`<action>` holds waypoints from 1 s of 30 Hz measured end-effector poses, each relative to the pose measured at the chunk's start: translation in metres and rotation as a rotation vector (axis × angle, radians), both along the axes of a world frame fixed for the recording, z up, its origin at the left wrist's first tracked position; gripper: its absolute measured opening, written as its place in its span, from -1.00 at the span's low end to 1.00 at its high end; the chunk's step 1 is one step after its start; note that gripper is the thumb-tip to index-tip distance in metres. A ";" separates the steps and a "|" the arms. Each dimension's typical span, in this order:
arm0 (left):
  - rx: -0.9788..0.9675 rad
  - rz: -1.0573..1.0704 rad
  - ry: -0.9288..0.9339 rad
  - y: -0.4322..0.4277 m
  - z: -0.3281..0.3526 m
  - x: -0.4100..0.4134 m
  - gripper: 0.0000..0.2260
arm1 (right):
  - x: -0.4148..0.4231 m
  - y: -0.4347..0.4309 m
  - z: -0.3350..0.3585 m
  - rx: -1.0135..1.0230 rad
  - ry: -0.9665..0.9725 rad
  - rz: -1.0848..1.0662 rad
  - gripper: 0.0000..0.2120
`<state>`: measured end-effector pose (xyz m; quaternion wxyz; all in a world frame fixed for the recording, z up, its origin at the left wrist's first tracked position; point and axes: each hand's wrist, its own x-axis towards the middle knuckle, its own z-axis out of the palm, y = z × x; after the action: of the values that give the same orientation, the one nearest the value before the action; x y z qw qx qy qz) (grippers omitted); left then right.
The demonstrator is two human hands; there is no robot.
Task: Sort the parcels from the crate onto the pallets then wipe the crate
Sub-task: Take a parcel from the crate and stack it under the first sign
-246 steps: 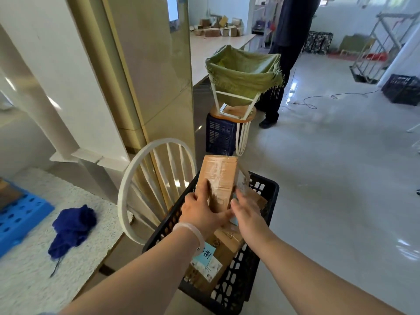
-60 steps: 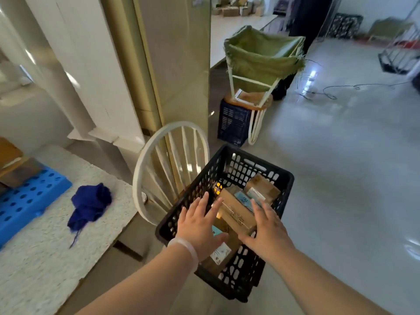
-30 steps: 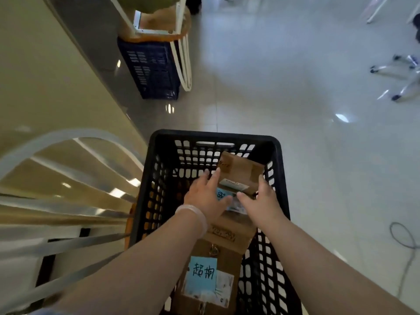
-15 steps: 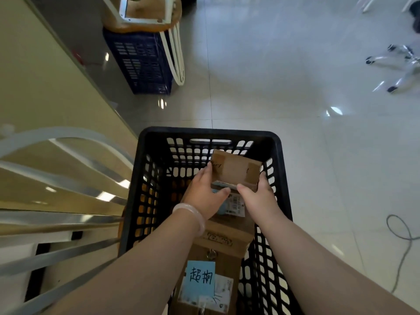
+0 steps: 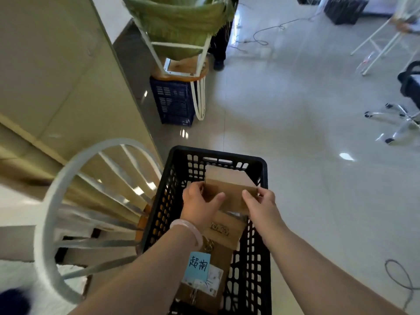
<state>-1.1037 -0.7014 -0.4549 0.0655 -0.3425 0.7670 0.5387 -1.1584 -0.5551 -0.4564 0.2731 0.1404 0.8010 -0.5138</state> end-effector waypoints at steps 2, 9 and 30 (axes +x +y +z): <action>0.054 0.113 0.025 0.009 0.011 0.018 -0.50 | 0.011 0.009 0.015 -0.044 -0.021 -0.032 -0.63; 0.040 0.336 0.078 0.039 0.048 0.057 -0.58 | 0.038 0.030 0.056 -0.102 0.021 -0.023 -0.74; -0.123 0.273 -0.044 0.089 0.104 0.117 0.07 | 0.098 0.072 0.105 -0.104 0.446 0.698 -0.11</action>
<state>-0.9865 -0.6119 -0.3508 -0.0128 -0.4589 0.7432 0.4867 -1.0606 -0.4828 -0.3514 0.2574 -0.2685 0.8130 -0.4480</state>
